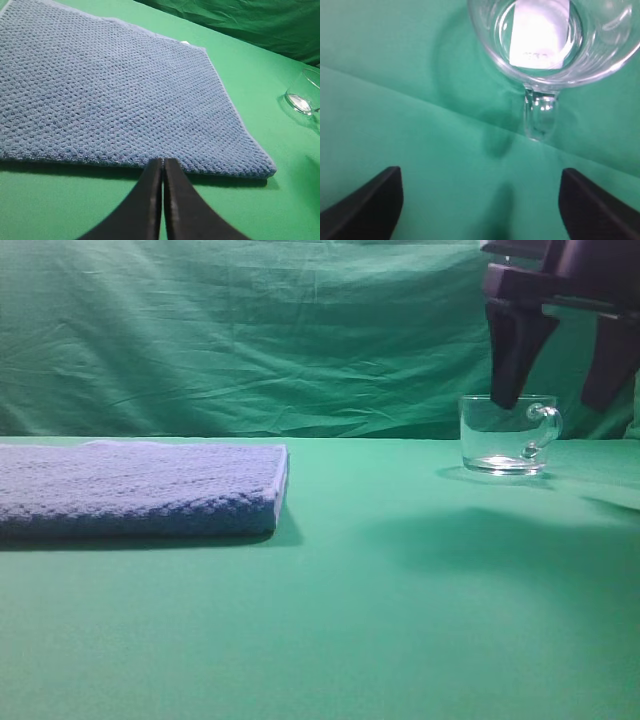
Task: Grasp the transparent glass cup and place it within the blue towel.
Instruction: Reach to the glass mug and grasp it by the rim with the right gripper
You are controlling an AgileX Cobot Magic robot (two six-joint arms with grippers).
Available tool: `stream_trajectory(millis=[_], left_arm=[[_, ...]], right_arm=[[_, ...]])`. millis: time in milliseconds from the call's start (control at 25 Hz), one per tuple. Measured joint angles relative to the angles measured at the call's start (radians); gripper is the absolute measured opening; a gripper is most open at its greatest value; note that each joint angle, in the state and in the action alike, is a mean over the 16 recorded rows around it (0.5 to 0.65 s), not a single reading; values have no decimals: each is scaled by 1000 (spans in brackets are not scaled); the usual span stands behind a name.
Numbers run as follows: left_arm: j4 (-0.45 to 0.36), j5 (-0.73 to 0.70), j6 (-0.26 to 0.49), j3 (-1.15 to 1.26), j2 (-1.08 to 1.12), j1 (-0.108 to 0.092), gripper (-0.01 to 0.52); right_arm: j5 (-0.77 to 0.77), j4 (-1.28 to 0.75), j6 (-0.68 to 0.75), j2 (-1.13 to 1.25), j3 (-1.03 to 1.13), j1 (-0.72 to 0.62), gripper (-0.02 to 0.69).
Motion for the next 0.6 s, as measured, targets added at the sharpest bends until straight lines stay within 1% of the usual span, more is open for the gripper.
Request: stream_trajectory(millis=[160, 360, 600], left_arm=[[0, 0, 0, 0, 0, 0, 0], [0, 0, 0, 0, 0, 0, 0], [0, 0, 0, 0, 0, 0, 0]], right_arm=[[-9, -13, 6, 27, -26, 0, 486], [-18, -31, 17, 42, -49, 0, 344], [-27, -52, 38, 44, -59, 0, 193]])
